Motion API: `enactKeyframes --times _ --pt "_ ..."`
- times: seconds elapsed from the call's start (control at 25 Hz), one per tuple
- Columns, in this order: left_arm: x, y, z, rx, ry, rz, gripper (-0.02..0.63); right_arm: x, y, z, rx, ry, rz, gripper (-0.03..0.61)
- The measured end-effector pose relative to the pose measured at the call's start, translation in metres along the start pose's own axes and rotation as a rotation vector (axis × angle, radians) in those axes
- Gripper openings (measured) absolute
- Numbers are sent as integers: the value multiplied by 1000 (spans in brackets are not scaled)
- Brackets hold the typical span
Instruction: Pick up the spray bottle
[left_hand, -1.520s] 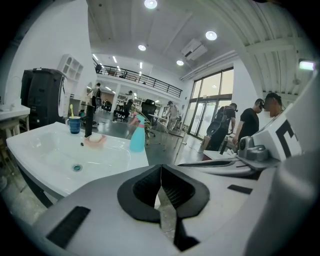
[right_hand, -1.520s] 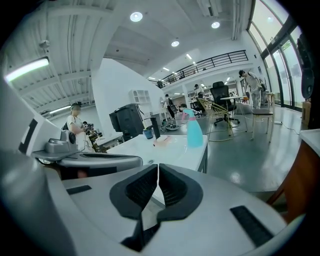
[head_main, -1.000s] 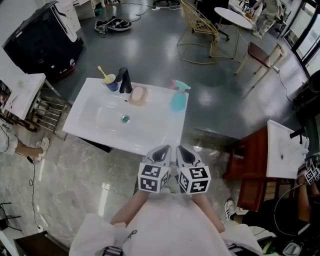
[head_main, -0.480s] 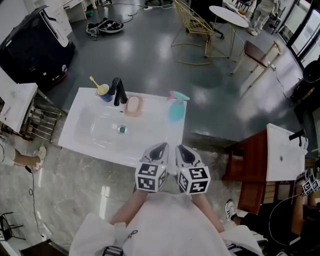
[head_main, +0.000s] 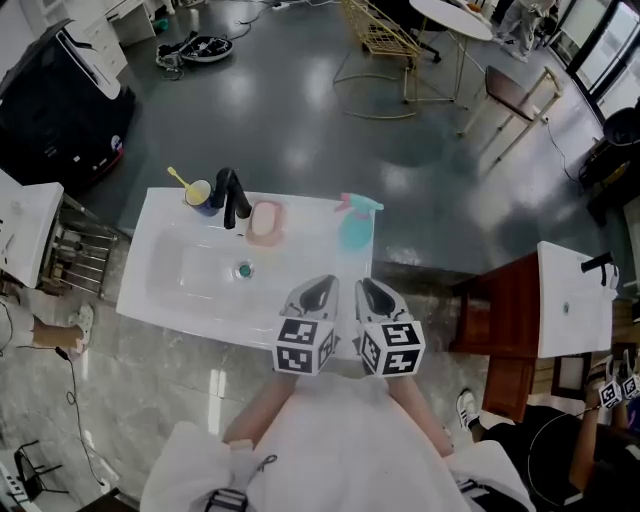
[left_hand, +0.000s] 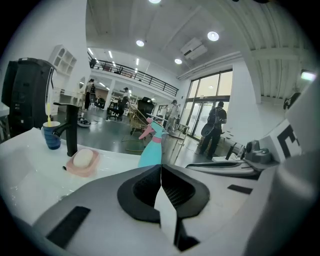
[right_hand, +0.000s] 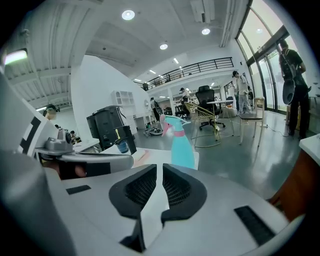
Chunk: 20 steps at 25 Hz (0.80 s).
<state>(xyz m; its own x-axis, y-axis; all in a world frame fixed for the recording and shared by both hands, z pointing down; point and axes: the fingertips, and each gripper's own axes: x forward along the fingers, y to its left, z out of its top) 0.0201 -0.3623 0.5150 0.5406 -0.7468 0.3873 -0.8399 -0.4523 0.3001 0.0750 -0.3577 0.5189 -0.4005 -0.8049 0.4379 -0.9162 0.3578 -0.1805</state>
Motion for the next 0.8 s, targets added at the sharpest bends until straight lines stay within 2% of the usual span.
enactKeyframes --times 0.36,0.72,0.76,0.8 --pt "12 27 10 -14 22 -3 26 25 -7 25 12 -38 -33 29" --pt "20 37 31 10 -23 -10 26 38 -6 39 1 -64 -49 32" --pt "20 38 32 11 -24 -10 26 40 -5 40 3 -65 -43 56" --pt "20 38 33 12 -25 -9 26 42 -4 42 6 -65 -33 120"
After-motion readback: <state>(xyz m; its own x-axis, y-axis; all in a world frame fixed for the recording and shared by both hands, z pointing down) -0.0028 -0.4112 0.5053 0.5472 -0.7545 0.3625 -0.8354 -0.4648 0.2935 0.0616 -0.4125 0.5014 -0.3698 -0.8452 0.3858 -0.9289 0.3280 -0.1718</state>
